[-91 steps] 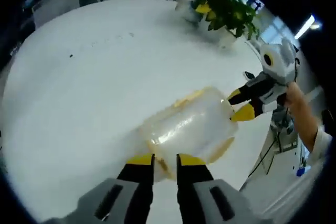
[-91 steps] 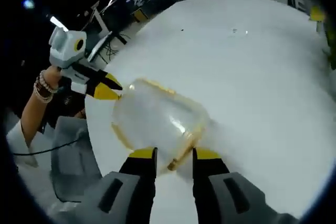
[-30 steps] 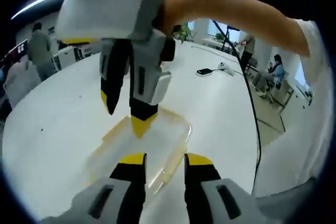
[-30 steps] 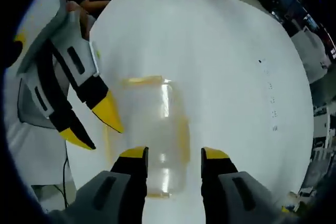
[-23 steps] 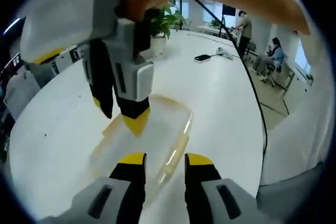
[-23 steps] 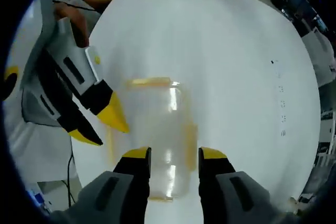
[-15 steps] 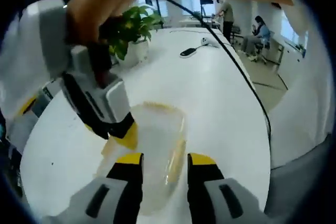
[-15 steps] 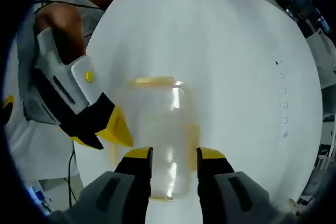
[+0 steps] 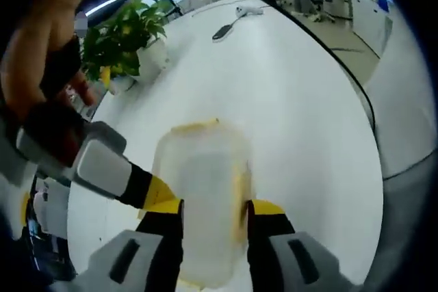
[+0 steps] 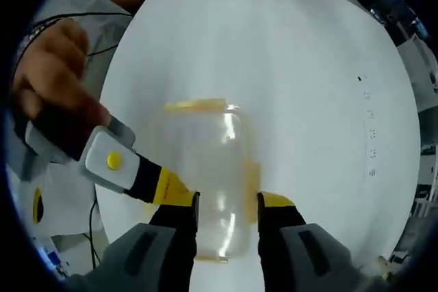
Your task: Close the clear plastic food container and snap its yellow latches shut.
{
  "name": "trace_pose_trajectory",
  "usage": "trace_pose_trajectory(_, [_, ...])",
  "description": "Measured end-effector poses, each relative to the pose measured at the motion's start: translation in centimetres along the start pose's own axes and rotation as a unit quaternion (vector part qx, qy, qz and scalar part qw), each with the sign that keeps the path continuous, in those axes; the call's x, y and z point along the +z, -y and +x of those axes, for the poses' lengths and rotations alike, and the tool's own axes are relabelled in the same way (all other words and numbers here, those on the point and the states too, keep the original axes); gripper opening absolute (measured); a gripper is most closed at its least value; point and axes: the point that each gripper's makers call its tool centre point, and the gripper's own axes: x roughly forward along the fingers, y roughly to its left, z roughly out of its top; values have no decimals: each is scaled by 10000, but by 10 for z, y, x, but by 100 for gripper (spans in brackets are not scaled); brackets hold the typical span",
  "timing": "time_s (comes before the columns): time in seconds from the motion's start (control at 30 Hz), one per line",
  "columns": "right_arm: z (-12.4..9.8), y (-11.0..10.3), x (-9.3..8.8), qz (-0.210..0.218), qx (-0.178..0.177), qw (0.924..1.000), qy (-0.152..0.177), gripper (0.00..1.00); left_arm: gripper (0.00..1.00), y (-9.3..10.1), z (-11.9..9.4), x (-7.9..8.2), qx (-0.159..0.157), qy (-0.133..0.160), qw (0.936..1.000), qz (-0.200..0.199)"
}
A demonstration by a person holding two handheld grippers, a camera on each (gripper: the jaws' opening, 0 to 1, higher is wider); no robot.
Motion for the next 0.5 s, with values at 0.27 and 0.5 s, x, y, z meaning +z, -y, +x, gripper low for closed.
trace_pose_trajectory(0.27, [0, 1, 0, 34, 48, 9998, -170, 31, 25, -4, 1, -3, 232, -264, 9992, 193])
trace_pose_trajectory(0.5, [0, 3, -1, -13, 143, 9995, -294, 31, 25, 1, 2, 1, 222, -203, 9988, 382])
